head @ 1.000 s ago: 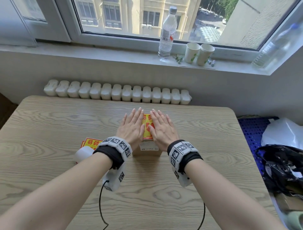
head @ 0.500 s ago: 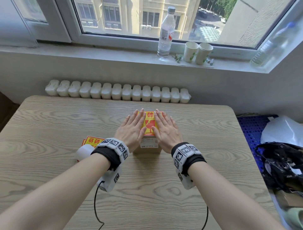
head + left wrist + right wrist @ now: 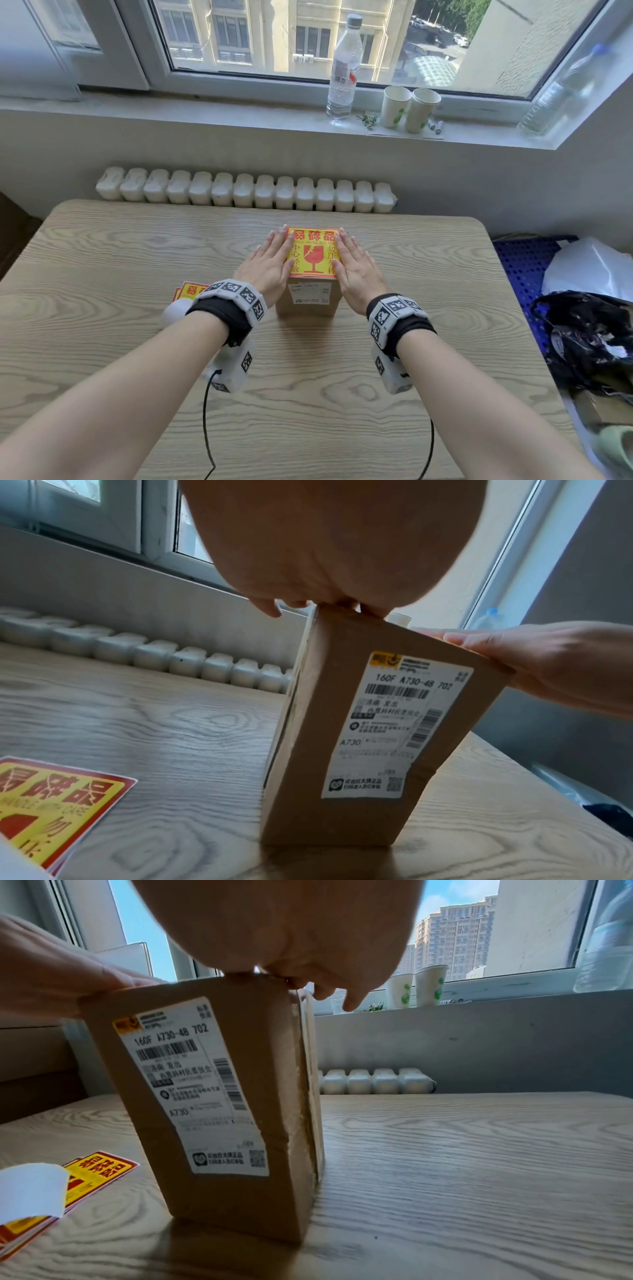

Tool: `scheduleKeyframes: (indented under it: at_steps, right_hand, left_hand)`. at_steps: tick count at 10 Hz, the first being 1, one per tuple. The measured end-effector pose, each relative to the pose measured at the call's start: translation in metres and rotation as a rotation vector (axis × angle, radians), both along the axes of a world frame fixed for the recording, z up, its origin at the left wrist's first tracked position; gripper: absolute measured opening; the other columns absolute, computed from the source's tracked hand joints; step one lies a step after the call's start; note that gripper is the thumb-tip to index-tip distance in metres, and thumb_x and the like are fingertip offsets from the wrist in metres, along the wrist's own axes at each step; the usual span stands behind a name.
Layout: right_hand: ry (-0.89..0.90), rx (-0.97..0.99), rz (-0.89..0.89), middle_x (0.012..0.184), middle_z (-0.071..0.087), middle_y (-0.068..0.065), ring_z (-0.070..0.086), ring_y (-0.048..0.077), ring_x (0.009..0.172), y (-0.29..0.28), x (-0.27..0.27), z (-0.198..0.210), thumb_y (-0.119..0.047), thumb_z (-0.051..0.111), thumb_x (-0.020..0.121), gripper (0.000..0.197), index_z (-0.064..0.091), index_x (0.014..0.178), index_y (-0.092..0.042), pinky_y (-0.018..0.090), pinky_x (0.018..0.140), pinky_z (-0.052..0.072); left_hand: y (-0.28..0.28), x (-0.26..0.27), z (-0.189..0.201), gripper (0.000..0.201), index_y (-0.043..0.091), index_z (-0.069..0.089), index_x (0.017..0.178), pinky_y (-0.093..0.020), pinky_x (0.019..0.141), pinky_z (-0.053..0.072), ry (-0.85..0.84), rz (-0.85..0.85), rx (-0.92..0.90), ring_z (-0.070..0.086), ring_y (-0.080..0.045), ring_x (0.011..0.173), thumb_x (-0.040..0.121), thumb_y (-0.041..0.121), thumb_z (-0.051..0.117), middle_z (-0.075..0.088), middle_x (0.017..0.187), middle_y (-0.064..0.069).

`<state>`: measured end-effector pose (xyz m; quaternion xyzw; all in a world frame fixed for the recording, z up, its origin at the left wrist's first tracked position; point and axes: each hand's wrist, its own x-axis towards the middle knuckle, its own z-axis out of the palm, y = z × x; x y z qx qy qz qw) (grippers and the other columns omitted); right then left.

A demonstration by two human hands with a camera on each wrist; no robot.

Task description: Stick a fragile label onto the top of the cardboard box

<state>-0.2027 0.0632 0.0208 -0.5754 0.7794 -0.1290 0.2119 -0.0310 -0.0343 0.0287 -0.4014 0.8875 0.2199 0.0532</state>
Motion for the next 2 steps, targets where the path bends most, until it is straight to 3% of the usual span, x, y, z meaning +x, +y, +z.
scheduleKeyframes:
  at_steps: [1,2]
  right_hand:
    - [-0.065,-0.017,-0.017,0.16,-0.001,-0.008,0.0,0.007,0.146,-0.003,-0.002,0.004,-0.037,0.019,0.1,0.054,0.003,0.149,-0.022,0.036,0.121,0.006]
    - [-0.141,-0.089,-0.14,0.159,0.018,0.001,0.018,0.014,0.145,0.003,-0.007,0.016,-0.037,0.022,0.1,0.053,0.018,0.148,-0.016,0.037,0.119,0.019]
  left_hand:
    - [0.0,-0.002,0.005,0.056,0.024,-0.008,0.148,-0.035,0.123,0.003,0.034,0.017,-0.007,-0.009,-0.011,0.147,0.099,0.038,0.013,-0.013,0.16,0.006]
    - [0.0,0.009,0.012,0.055,0.019,0.003,0.15,-0.032,0.122,0.007,0.139,0.109,-0.037,0.0,-0.013,0.148,0.099,0.036,0.018,0.0,0.161,0.001]
